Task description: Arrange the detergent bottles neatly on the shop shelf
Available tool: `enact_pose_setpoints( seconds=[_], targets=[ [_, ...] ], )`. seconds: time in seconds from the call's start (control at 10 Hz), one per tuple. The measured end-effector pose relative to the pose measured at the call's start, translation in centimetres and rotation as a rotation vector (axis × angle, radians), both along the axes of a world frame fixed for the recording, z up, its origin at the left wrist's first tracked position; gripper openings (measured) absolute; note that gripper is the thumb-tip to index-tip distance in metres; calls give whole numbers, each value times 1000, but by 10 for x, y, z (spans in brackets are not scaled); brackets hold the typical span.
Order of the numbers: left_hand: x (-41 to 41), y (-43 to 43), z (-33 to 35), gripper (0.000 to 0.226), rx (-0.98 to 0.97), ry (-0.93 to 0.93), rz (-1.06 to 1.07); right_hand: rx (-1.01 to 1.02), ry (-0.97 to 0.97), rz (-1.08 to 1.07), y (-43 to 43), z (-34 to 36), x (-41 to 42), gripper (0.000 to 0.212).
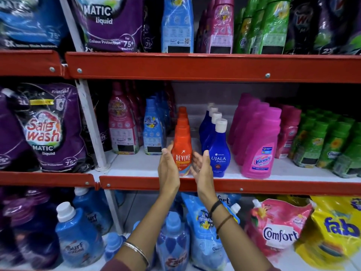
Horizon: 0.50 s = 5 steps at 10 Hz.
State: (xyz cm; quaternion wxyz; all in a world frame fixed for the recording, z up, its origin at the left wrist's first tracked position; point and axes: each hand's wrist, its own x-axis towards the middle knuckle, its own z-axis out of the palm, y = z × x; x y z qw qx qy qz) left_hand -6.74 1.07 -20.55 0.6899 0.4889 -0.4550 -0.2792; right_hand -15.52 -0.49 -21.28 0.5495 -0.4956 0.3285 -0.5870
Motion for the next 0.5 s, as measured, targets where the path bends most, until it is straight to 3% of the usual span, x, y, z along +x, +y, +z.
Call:
enact_pose_setpoints(
  seconds=[0.2,0.3,0.4,0.5],
  targets=[
    [1,1,-3,89,32,1,-1,20,-34,-29,0,4,1,60],
    [-2,6,-2,79,2,50,22,-1,-32,-35,8,5,-3,62],
    [-6,16,7,50,-98,3,129,-67,4,-109,28,5,-18,61],
    [-9,23,33,39,-328,-157,207,-168,100,-215,61,-37,-57,50]
  ],
)
